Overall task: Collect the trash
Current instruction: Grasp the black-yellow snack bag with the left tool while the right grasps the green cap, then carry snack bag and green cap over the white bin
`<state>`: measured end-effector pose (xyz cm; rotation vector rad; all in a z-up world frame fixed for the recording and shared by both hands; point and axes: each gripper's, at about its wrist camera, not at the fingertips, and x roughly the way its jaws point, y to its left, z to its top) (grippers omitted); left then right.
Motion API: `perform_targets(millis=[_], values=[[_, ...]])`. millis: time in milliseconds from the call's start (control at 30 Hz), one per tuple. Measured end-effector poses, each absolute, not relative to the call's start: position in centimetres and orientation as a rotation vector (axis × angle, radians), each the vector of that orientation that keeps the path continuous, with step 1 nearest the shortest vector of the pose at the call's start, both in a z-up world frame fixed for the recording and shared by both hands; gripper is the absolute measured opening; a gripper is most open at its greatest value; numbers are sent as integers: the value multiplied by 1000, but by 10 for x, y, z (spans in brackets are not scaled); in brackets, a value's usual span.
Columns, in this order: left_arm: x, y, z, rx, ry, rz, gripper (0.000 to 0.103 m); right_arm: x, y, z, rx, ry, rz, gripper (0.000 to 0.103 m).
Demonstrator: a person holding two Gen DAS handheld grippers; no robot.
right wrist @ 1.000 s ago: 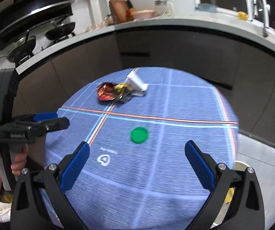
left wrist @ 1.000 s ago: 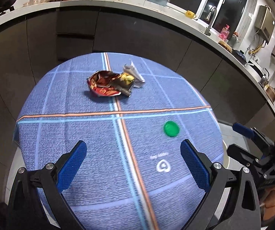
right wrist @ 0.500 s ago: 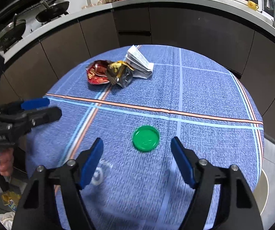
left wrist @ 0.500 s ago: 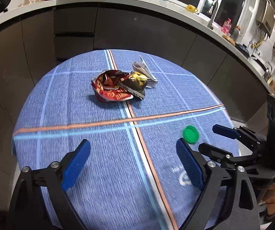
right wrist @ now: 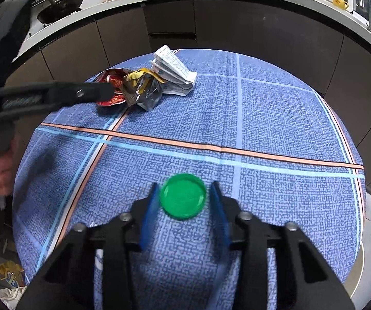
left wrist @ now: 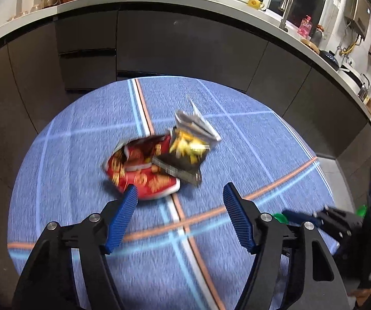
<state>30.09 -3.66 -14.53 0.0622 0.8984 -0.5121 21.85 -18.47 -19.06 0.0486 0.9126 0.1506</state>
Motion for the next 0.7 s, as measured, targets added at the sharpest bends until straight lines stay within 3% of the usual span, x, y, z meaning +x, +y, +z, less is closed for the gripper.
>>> perform_targets(millis=[267,500,700], values=[[334,-67,-159,167,889,-435,65,216,-187,-189,57,915,161,38],[350,-75,-169,159,949,-429,34,215,-189,-190,81,916,163,38],[330,-67,-159,138,918,-436,29,207,-191,-186,102,910,167,38]])
